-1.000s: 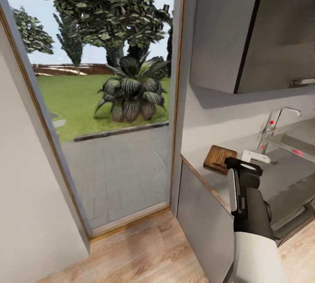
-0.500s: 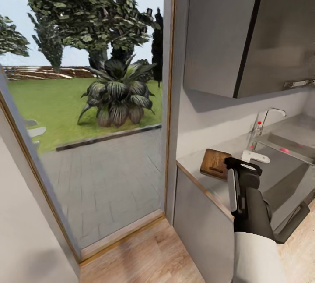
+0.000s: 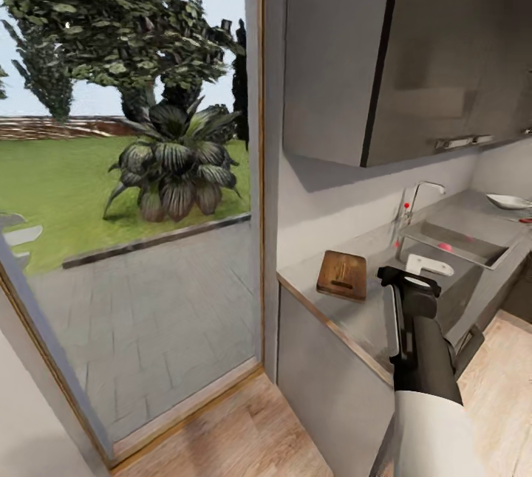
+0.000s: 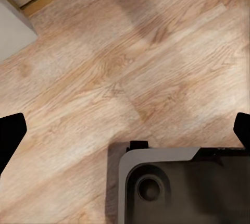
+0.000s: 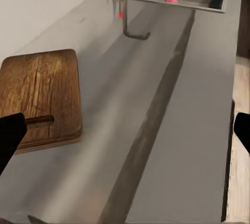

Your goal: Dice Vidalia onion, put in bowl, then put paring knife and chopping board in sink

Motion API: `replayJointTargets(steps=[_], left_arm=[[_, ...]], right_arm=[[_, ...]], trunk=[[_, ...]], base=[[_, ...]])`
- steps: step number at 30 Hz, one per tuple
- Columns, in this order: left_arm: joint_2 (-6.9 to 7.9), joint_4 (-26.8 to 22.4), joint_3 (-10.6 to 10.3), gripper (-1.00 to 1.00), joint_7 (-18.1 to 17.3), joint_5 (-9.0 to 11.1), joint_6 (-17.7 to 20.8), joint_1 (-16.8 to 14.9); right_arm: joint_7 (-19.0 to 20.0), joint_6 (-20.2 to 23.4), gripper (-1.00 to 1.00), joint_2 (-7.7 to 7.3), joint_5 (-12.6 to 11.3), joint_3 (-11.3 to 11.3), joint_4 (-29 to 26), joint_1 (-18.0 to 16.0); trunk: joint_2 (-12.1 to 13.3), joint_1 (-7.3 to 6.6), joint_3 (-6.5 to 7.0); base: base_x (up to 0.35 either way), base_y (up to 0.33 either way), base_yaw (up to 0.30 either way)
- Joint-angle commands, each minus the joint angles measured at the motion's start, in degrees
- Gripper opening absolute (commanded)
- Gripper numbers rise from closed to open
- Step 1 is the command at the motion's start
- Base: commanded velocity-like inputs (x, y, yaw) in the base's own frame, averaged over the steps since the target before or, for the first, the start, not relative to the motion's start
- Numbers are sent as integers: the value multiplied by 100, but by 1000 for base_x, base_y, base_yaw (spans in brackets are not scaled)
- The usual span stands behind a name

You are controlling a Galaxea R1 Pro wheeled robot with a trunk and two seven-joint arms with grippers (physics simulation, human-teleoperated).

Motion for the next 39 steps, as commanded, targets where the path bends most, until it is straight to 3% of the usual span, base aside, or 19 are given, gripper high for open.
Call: replayJointTargets(steps=[1,8,14,17,20,25,39], left_arm=[[1,1,-2,100,-2,12,-15,1],[1,1,-5,100,-2,12,-15,1],[-3,1,-6,100,-2,12,-15,1],[-6,1,-6,100,-2,9,-15,1],[-27,1,-7,100,-3,5,-15,1],[-41,1,-7,100,-8,4,-15,1],[-43,1,-7,100,-10,3,-15,1]], right_arm=[[26,41,100,5,60,-4,5,-3],[39,49,100,5,62,20,110,2],[157,50,100,5,60,474,143,12],[498,61,100,5,60,735,147,18],[980,77,100,5,64,843,148,25],[1158,94,100,5,68,869,183,28],[1179,103,100,5,69,878,289,28]], trunk=[[-4,2,5],[-4,2,51],[-4,2,82],[-4,2,86],[-4,2,87],[-4,2,88],[-4,2,42]], base=[[0,0,-212],[0,0,-212],[0,0,-146],[0,0,-36],[0,0,-12],[0,0,-2],[0,0,0]])
